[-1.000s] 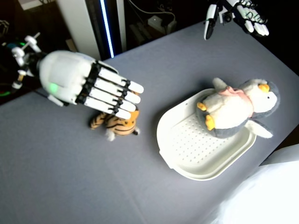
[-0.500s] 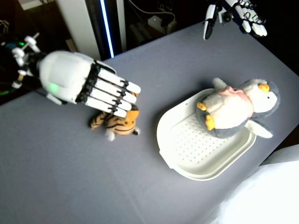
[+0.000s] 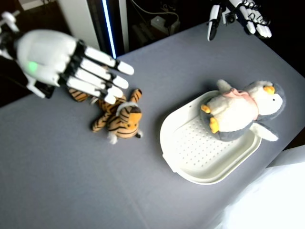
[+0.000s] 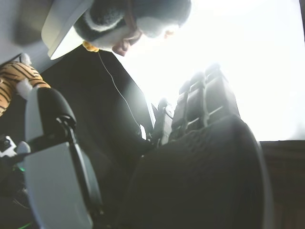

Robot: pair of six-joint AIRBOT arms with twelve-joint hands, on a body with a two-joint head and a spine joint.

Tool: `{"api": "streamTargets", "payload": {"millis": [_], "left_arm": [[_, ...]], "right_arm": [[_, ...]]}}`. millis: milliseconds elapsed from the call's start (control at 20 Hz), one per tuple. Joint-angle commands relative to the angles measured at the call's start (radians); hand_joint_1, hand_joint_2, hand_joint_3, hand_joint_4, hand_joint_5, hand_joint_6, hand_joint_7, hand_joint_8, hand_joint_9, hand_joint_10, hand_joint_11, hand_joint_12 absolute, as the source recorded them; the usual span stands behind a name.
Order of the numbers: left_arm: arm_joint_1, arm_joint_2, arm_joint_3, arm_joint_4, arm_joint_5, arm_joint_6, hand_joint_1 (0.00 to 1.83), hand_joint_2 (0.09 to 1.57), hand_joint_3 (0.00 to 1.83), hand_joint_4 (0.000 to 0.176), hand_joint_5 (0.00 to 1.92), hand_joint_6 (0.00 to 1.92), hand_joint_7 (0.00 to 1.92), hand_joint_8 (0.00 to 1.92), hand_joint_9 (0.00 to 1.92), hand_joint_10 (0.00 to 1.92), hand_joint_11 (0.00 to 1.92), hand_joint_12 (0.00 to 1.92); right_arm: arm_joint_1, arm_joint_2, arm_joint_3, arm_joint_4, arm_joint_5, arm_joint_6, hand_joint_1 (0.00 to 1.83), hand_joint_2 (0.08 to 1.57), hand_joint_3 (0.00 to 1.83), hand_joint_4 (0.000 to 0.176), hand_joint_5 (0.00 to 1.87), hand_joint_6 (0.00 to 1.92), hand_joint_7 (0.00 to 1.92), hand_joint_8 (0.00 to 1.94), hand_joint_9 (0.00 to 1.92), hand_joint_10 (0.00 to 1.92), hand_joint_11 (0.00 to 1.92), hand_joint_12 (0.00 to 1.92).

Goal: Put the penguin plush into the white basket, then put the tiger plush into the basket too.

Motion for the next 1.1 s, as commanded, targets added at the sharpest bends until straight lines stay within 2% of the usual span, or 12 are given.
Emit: {"api": "streamTargets", "payload": {"millis": [0, 300, 350, 400, 450, 500, 550, 650, 750, 950, 1000, 1050], "left_arm": [[-0.008, -0.004, -0.002, 0.021, -0.126, -0.005, 0.93, 0.91, 0.01, 0.176, 0.00, 0.00, 0.00, 0.00, 0.00, 0.00, 0.03, 0.01], [-0.008, -0.014, 0.002, 0.019, -0.127, -0.007, 0.94, 0.92, 0.01, 0.176, 0.00, 0.00, 0.00, 0.00, 0.00, 0.00, 0.02, 0.01], [-0.008, -0.016, 0.003, 0.018, -0.127, -0.008, 0.94, 0.93, 0.01, 0.176, 0.00, 0.00, 0.00, 0.00, 0.00, 0.00, 0.01, 0.01], [-0.008, -0.018, 0.005, 0.018, -0.127, -0.007, 0.92, 0.93, 0.01, 0.176, 0.00, 0.00, 0.00, 0.00, 0.00, 0.00, 0.01, 0.00], [-0.008, -0.021, 0.006, 0.017, -0.127, -0.007, 0.91, 0.93, 0.01, 0.176, 0.00, 0.00, 0.00, 0.00, 0.00, 0.00, 0.01, 0.00], [-0.008, -0.023, 0.007, 0.017, -0.127, -0.013, 0.90, 0.93, 0.01, 0.176, 0.00, 0.00, 0.00, 0.00, 0.00, 0.00, 0.01, 0.00], [-0.008, -0.024, 0.007, 0.017, -0.127, -0.013, 0.91, 0.94, 0.01, 0.176, 0.00, 0.00, 0.00, 0.00, 0.00, 0.00, 0.01, 0.00], [-0.008, -0.027, 0.007, 0.015, -0.125, -0.014, 0.89, 0.95, 0.01, 0.176, 0.00, 0.00, 0.00, 0.00, 0.00, 0.00, 0.00, 0.00], [-0.008, -0.030, 0.007, 0.014, -0.123, -0.014, 0.91, 0.95, 0.01, 0.176, 0.00, 0.00, 0.00, 0.00, 0.00, 0.00, 0.00, 0.00], [-0.008, -0.032, 0.006, 0.011, -0.123, -0.015, 0.91, 0.96, 0.01, 0.176, 0.00, 0.00, 0.00, 0.00, 0.00, 0.00, 0.00, 0.00], [-0.008, -0.032, 0.006, 0.010, -0.123, -0.015, 0.91, 0.96, 0.01, 0.176, 0.00, 0.00, 0.00, 0.00, 0.00, 0.00, 0.00, 0.00], [-0.008, -0.033, 0.006, 0.009, -0.123, -0.015, 0.91, 0.96, 0.01, 0.176, 0.00, 0.00, 0.00, 0.00, 0.00, 0.00, 0.00, 0.00]], "right_arm": [[-0.008, 0.009, -0.002, 0.019, 0.116, 0.001, 0.73, 1.13, 0.00, 0.096, 0.43, 0.00, 0.51, 0.00, 0.59, 0.00, 0.27, 0.86], [-0.040, 0.023, 0.014, 0.023, -0.005, -0.009, 0.74, 1.13, 0.00, 0.098, 0.44, 0.00, 0.53, 0.00, 0.59, 0.00, 0.24, 0.93], [-0.039, 0.020, 0.018, 0.016, -0.028, -0.015, 0.75, 1.12, 0.00, 0.086, 0.47, 0.00, 0.55, 0.00, 0.62, 0.01, 0.25, 0.98], [-0.037, 0.018, 0.022, 0.010, -0.047, -0.018, 0.77, 1.11, 0.00, 0.055, 0.51, 0.01, 0.57, 0.01, 0.66, 0.02, 0.28, 1.00], [-0.037, 0.017, 0.021, 0.006, -0.058, -0.019, 0.78, 1.11, 0.00, 0.048, 0.52, 0.01, 0.58, 0.01, 0.67, 0.03, 0.29, 1.01], [-0.037, 0.017, 0.021, 0.002, -0.067, -0.019, 0.79, 1.09, 0.00, 0.007, 0.54, 0.01, 0.61, 0.01, 0.74, 0.05, 0.37, 1.03], [-0.037, 0.017, 0.021, -0.006, -0.087, -0.019, 0.84, 1.06, 0.00, 0.000, 0.54, 0.00, 0.60, 0.00, 0.74, 0.05, 0.37, 1.13], [-0.037, 0.015, 0.021, -0.016, -0.117, -0.019, 0.80, 1.06, 0.00, 0.000, 0.52, 0.00, 0.59, 0.00, 0.71, 0.04, 0.30, 1.14], [-0.026, 0.007, 0.026, -0.029, -0.155, -0.019, 0.76, 1.08, 0.00, 0.000, 0.49, 0.00, 0.58, 0.00, 0.67, 0.01, 0.28, 0.98], [0.032, -0.016, 0.038, -0.070, -0.221, -0.020, 0.82, 1.04, 0.00, 0.027, 0.48, 0.00, 0.58, 0.00, 0.68, 0.01, 0.27, 1.06], [0.040, -0.022, 0.039, -0.078, -0.228, -0.020, 0.82, 1.04, 0.00, 0.028, 0.48, 0.00, 0.58, 0.00, 0.68, 0.01, 0.27, 1.06], [0.047, -0.027, 0.041, -0.082, -0.232, -0.020, 0.88, 1.02, 0.00, 0.010, 0.48, 0.00, 0.59, 0.00, 0.68, 0.01, 0.25, 1.09]]}}
